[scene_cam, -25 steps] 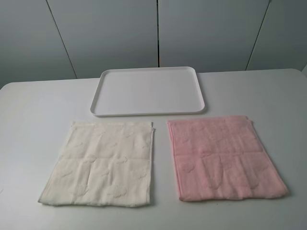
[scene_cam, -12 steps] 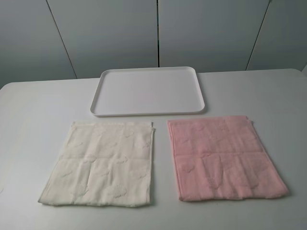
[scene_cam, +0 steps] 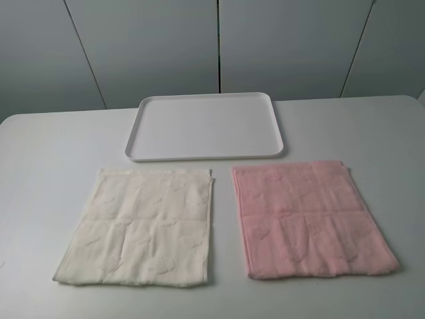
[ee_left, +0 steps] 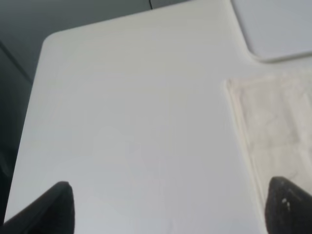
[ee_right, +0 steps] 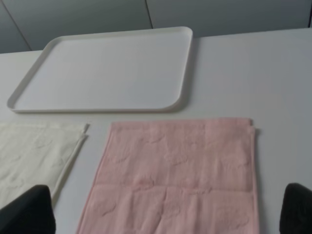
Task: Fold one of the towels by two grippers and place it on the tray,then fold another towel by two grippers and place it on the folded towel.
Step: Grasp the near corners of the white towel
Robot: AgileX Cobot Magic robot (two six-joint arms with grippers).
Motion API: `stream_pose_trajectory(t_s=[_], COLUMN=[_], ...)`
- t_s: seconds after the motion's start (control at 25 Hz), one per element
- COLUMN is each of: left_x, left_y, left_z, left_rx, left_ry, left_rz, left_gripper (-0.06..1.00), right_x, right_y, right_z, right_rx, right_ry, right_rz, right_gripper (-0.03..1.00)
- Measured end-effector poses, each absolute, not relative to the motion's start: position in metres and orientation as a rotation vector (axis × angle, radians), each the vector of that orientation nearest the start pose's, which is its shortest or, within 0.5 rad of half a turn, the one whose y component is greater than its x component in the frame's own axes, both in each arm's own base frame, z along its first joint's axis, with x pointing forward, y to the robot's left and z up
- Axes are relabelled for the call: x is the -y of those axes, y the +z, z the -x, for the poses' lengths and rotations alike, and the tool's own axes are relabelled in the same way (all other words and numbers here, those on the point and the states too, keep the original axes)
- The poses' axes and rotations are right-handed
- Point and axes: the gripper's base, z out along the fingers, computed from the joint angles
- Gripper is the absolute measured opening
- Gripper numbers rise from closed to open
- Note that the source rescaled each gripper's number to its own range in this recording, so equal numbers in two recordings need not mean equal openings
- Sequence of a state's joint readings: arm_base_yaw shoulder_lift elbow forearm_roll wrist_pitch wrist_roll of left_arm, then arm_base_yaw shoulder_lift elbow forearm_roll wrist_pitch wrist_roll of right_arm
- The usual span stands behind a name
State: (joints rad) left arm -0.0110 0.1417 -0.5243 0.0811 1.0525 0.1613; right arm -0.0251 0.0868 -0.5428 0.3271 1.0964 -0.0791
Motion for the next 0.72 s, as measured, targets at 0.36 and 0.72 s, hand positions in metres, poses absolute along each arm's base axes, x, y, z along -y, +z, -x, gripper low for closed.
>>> stream_pose_trajectory(t_s=[0.36, 0.72], left_x=[0.003, 0.036], left_y=[0.302, 0.265], left_z=[-0.088, -0.157], left_rx=[-2.412, -2.528], left_ry=[0.202, 0.214], left_rz=[-0.568, -1.130], left_gripper=[1.00, 1.00], right_x=[-0.040, -0.051], right_y=[0.299, 0.295], right_z=[-0.059, -0.137], right_rx=[-2.229, -2.213], right_ry=[0.466, 0.568], right_rz=[0.333, 0.704], right_gripper=[1.00, 1.00])
